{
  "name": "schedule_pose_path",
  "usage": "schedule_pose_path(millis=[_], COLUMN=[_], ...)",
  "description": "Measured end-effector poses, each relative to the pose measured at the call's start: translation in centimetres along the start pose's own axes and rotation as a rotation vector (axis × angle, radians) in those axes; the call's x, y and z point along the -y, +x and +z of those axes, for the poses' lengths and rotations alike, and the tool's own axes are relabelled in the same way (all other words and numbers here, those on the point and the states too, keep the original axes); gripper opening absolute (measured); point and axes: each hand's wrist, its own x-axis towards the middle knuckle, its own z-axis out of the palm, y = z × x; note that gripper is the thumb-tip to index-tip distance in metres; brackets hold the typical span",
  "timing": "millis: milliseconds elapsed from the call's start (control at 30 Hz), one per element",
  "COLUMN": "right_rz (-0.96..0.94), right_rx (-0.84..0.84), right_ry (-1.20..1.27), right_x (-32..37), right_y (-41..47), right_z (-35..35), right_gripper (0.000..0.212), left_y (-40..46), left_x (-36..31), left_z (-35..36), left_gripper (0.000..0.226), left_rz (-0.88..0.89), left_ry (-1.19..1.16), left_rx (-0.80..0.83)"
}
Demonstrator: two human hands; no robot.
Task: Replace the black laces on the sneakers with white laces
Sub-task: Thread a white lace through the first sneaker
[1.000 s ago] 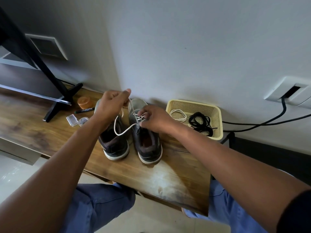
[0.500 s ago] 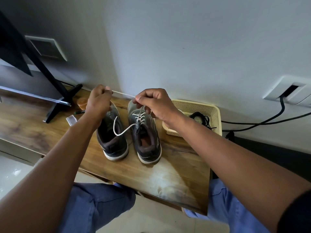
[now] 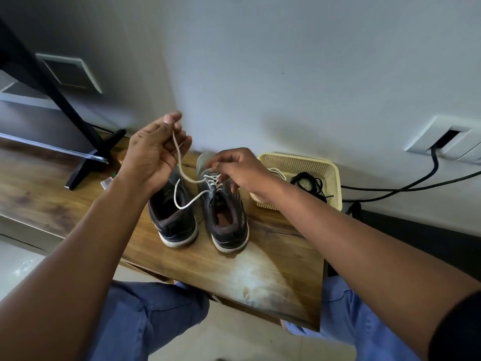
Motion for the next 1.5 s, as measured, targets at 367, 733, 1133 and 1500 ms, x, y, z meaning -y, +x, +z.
schedule_pose_path(millis=[367, 733, 1133, 1500], right_rz=[-0.049, -0.140, 0.181, 0.421], right_rx=[0.013, -0.137, -0.193, -0.261], right_ry=[-0.748, -0.726, -0.480, -0.045], right_x=[-2.1, -3.3, -3.6, -4.1], right_y=[-1.4, -1.7, -0.5, 0.1], right_z=[0.2, 0.7, 0.0, -0.6], right_gripper=[0.026, 0.007, 0.017, 0.009], left_y=[-2.1, -2.8, -3.2, -3.7], left_x=[2.1, 4.3, 5.9, 6.8], left_z=[1.3, 2.4, 2.6, 2.9], left_gripper=[0.011, 0.007, 0.003, 0.013], left_rz=[-0.078, 0.035, 0.074, 0.029], left_ry=[0.868, 1.499, 1.686, 1.585], left_rx=[0.140, 0.218, 0.217, 0.072])
